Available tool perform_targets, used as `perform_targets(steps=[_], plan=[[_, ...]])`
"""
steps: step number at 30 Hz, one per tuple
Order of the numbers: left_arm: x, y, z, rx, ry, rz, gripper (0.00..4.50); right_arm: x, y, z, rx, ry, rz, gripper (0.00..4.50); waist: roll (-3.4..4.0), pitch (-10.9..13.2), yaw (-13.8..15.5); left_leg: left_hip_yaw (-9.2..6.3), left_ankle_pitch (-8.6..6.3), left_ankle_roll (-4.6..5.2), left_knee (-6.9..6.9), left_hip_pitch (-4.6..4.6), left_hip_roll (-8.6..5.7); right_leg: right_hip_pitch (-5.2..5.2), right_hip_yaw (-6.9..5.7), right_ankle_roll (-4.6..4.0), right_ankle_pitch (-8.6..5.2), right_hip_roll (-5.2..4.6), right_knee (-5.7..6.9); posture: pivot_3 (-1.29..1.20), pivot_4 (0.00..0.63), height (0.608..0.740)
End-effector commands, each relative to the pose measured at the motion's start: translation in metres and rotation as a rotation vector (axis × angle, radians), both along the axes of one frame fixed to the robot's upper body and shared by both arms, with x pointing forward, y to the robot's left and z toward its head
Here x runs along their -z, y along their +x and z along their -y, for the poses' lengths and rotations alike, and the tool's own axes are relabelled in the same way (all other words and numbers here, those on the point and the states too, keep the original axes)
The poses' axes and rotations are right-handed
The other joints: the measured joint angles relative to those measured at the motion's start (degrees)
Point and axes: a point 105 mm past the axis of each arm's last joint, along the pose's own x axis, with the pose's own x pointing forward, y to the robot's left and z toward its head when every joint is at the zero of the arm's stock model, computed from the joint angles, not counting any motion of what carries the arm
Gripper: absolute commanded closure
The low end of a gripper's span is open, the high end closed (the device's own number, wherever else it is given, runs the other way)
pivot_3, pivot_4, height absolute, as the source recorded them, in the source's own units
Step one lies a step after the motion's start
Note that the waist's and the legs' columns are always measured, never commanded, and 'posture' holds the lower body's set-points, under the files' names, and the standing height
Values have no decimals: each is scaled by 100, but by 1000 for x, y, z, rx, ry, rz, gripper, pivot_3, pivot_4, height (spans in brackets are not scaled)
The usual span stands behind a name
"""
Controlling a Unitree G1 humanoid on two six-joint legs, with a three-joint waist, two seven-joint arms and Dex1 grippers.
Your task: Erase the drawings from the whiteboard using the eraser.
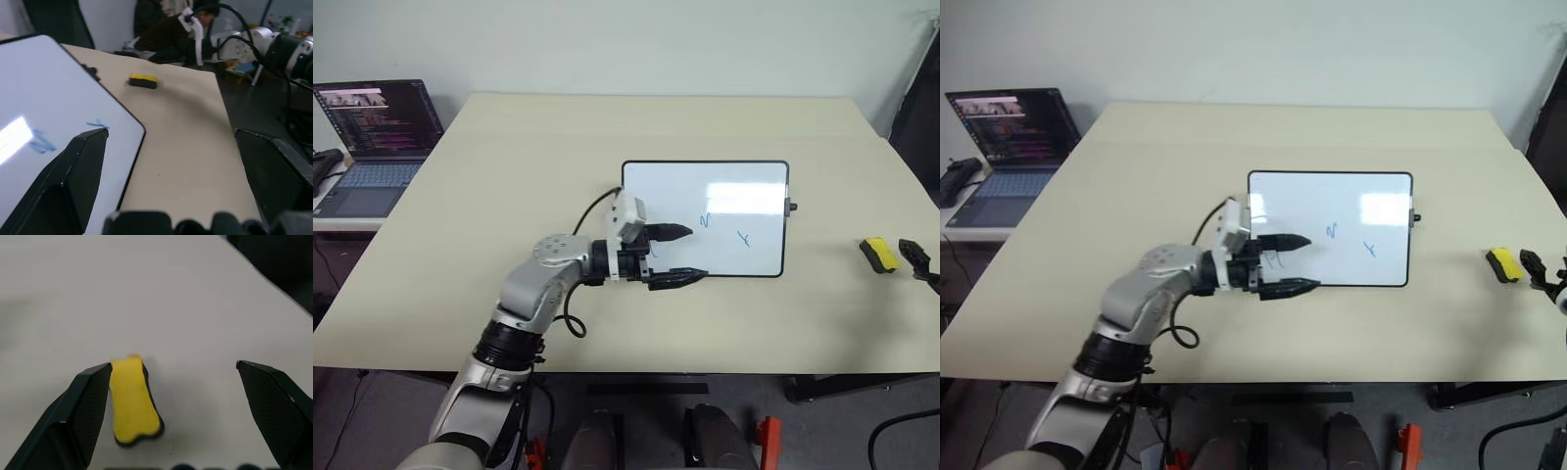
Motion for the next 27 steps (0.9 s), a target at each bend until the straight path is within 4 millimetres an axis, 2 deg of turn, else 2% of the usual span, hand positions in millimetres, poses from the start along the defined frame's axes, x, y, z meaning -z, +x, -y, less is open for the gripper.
perform_targets(steps=[1, 13, 25, 27], plan=[[-7, -5, 5, 36, -9, 56, 0, -19, 9, -1, -52, -48, 39, 49, 5, -2, -24, 2, 0, 0, 0, 1, 0, 0, 2, 0, 0, 1, 0, 0, 150, 740], [-3, -8, -7, -16, -3, 42, 0, -1, 25, -6, -97, -47, -35, 49, 9, -4, 22, 4, 0, 0, 1, -4, -3, 1, 6, 10, 2, -2, -11, 0, 150, 740], [-2, -10, -12, -39, 10, 34, 0, 12, 27, -10, -113, -41, -72, 49, 9, -4, 18, 6, 0, -1, 1, -3, -3, 1, 8, 11, 2, -2, -10, 0, 150, 740], [-2, -10, -12, -40, 12, 33, 0, 13, 27, -11, -112, -41, -73, 423, 9, -4, 17, 6, 0, 0, 1, -2, -3, 1, 8, 11, 2, -2, -10, 0, 150, 740]])
